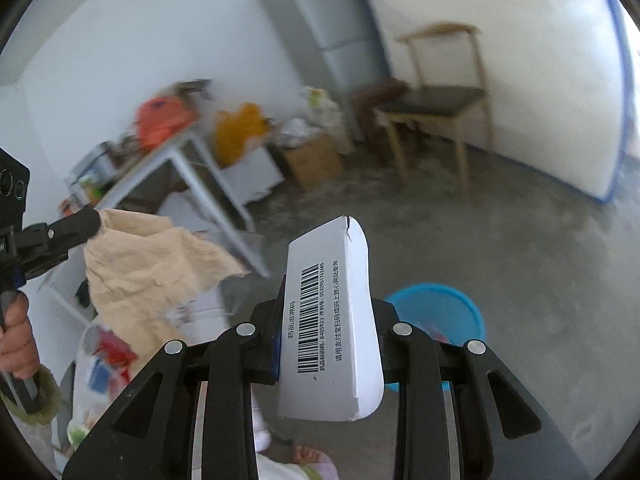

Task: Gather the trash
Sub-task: 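Carry brown paper and white box over the blue wastebasket and open both tools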

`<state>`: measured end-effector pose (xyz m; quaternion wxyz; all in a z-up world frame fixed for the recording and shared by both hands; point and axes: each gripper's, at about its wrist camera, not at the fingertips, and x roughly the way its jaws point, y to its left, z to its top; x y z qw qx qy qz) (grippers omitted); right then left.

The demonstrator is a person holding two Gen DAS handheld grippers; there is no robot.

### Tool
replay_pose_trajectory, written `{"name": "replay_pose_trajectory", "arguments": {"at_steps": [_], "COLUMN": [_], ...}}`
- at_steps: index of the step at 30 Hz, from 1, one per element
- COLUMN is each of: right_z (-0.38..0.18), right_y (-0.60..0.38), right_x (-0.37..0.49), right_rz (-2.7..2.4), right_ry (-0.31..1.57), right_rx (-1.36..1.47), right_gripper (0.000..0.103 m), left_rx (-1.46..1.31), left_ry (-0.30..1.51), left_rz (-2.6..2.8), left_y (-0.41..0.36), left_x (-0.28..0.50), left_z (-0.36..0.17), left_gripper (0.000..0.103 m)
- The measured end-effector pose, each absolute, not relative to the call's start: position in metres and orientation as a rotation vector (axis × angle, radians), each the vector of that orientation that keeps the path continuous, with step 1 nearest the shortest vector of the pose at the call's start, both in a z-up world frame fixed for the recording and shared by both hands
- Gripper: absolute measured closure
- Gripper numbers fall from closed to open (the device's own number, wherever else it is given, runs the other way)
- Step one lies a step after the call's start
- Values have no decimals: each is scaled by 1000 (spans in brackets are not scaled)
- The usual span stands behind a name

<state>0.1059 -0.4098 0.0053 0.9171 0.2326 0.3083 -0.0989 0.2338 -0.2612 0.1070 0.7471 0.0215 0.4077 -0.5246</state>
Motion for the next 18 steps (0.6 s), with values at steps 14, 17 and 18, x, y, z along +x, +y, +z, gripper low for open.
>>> {"name": "replay_pose_trajectory", "arguments": {"at_steps": [14,17,18], "right_z": [-127,-164,-175], "right_y": [-514,-526,-528], "right_x": [174,187,190], "right_rz": [-362,-365,-367], "right_ry": [831,900,928], "right_rx": [721,789,817], "right_gripper": [66,48,48], "left_rx": [241,243,217], "left_ry": [1136,1195,1208], "left_rz": [-1099,-1006,-980], "left_y": [-425,-425,-421], "left_x": [282,299,304], "left_z": [-56,-85,-90], "left_gripper": [84,55,55]}}
